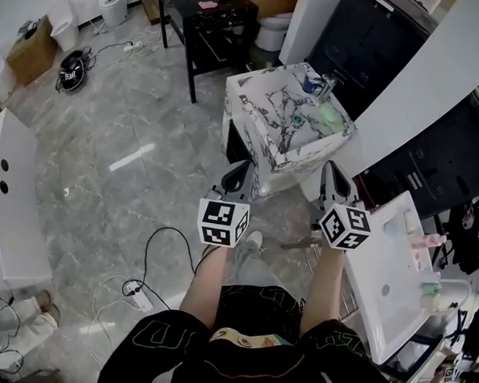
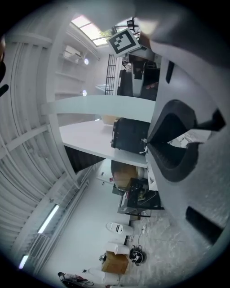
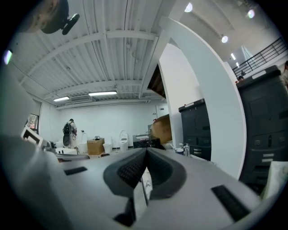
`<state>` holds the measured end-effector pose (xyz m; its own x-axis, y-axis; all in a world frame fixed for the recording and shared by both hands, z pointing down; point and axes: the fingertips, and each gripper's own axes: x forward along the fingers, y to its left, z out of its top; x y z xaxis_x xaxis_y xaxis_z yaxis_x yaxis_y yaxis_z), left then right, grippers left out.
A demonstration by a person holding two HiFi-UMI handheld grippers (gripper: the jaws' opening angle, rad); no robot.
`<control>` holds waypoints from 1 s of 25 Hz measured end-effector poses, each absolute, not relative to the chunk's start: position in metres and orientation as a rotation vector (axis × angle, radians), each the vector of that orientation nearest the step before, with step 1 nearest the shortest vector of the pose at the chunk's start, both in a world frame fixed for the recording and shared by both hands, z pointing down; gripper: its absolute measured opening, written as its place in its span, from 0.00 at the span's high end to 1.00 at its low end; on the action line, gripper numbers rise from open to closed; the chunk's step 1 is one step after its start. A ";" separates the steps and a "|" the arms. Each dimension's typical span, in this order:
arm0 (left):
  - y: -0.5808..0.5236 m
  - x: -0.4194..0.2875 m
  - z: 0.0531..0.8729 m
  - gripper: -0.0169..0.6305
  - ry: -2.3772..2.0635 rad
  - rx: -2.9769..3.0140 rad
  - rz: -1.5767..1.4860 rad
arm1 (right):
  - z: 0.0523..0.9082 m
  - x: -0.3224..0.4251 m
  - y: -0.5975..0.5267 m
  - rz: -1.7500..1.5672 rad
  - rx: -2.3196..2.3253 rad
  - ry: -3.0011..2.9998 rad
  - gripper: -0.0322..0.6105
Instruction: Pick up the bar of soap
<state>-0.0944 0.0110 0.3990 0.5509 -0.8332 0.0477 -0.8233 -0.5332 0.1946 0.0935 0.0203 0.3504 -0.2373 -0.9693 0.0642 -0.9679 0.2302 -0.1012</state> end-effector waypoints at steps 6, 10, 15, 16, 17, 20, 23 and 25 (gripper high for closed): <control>-0.053 -0.028 0.442 0.96 -1.266 2.565 0.013 | 0.395 0.149 -0.035 -0.279 -2.054 2.489 0.94; -0.096 0.017 0.453 0.96 -1.204 2.583 0.082 | 0.407 0.177 -0.076 -0.290 -2.070 2.518 0.94; -0.147 0.068 0.440 0.96 -1.158 2.647 0.139 | 0.396 0.223 -0.118 -0.331 -2.028 2.442 0.94; -0.153 0.077 0.435 0.96 -1.151 2.665 0.143 | 0.391 0.233 -0.125 -0.325 -2.022 2.421 0.94; -0.159 0.084 0.431 0.96 -1.147 2.681 0.146 | 0.387 0.240 -0.132 -0.321 -2.011 2.406 0.94; -0.171 0.099 0.423 0.96 -1.133 2.701 0.156 | 0.387 0.251 -0.148 -0.339 -1.974 2.391 0.94; -0.180 0.110 0.420 0.96 -1.131 2.723 0.189 | 0.391 0.258 -0.160 -0.363 -1.952 2.381 0.94; -0.184 0.113 0.420 0.96 -1.136 2.723 0.199 | 0.391 0.262 -0.165 -0.366 -1.935 2.383 0.94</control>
